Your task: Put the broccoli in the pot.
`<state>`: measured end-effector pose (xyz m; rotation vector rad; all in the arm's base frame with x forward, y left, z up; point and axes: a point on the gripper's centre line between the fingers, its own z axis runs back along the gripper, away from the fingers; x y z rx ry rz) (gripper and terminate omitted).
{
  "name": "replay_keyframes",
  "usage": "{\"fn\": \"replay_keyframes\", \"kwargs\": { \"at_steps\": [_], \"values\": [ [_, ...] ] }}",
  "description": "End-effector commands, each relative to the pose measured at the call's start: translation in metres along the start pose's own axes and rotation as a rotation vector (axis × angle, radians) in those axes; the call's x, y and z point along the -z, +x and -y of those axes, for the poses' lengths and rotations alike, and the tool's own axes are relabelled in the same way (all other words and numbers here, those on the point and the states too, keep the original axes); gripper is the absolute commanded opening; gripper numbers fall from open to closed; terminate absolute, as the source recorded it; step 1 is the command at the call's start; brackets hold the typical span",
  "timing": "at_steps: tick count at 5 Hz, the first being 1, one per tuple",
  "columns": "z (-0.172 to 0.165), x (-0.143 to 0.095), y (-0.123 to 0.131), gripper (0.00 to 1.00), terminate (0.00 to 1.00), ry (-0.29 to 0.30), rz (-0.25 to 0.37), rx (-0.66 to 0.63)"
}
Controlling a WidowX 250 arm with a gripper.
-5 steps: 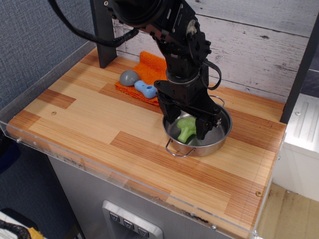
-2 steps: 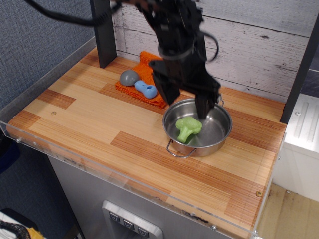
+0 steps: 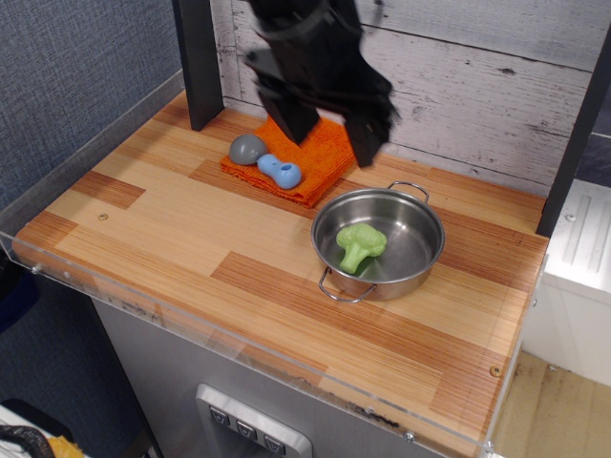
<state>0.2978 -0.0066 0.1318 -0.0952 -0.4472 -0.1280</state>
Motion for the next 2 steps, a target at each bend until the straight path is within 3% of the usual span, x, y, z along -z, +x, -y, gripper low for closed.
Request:
{"fn": "replay_keyframes", "kwargs": {
  "at_steps": [1,2],
  "values": [
    [-0.0077,-0.0294,-0.0059,1.00,0.00,0.061,0.088,0.037],
    [-0.0077,-0.0294,-0.0059,1.00,1.00,0.061,0.088,0.037]
  ]
}}
